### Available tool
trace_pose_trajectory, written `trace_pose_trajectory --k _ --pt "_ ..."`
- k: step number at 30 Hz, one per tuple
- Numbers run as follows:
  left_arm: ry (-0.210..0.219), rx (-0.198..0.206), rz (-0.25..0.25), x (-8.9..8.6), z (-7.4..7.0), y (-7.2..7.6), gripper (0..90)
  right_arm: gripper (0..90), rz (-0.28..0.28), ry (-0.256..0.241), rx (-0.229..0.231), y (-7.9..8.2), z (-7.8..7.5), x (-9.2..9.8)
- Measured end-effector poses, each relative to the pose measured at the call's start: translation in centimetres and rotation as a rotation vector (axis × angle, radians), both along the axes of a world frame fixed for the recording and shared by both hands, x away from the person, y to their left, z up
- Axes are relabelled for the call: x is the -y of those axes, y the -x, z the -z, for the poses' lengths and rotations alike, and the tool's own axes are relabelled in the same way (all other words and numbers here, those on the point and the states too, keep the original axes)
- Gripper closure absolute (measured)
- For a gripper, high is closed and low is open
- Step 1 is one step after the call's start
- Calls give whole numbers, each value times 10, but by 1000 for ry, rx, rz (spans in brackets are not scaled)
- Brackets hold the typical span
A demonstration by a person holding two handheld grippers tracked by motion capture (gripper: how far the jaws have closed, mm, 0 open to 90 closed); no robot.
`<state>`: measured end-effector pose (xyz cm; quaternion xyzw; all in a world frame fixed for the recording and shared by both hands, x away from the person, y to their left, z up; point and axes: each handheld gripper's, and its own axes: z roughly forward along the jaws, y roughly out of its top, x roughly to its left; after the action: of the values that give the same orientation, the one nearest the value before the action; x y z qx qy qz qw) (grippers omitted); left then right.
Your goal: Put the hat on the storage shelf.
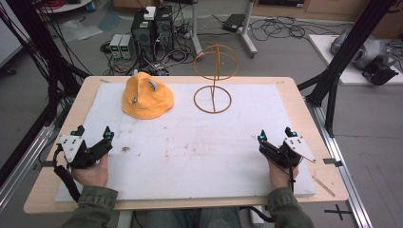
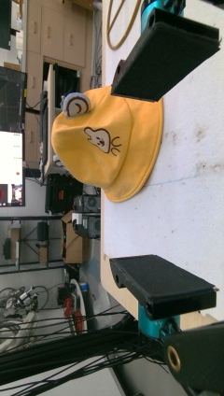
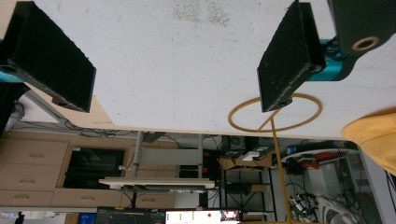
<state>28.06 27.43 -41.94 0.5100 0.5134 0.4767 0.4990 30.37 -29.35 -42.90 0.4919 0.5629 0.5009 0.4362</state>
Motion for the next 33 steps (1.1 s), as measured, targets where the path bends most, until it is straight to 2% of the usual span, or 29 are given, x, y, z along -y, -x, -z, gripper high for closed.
trace_pose_trajectory --k 11,16,20,23,25,28,29,31,33 --pt "-3 5 17 2 -3 0 151 112 7 13 10 0 -1 2" --pt "-10 19 18 6 -9 -1 151 112 13 4 14 -1 -1 3" --pt "-3 13 27 8 -15 -1 153 112 15 -6 10 -1 -1 3" --pt "-8 26 41 10 -23 0 154 112 19 -18 11 -2 -1 5" --pt "-5 50 51 13 -34 -2 156 112 16 -21 6 -3 -1 5" --pt "-13 51 58 17 -48 -9 156 112 14 -16 13 -3 -1 5" --pt "-13 51 58 17 -48 -9 158 112 14 -14 14 -3 -1 5" --pt "-35 68 61 20 -67 -16 158 112 11 -22 14 -3 -1 5" --pt "-32 85 68 23 -81 -22 161 112 13 -24 16 -4 -1 6"
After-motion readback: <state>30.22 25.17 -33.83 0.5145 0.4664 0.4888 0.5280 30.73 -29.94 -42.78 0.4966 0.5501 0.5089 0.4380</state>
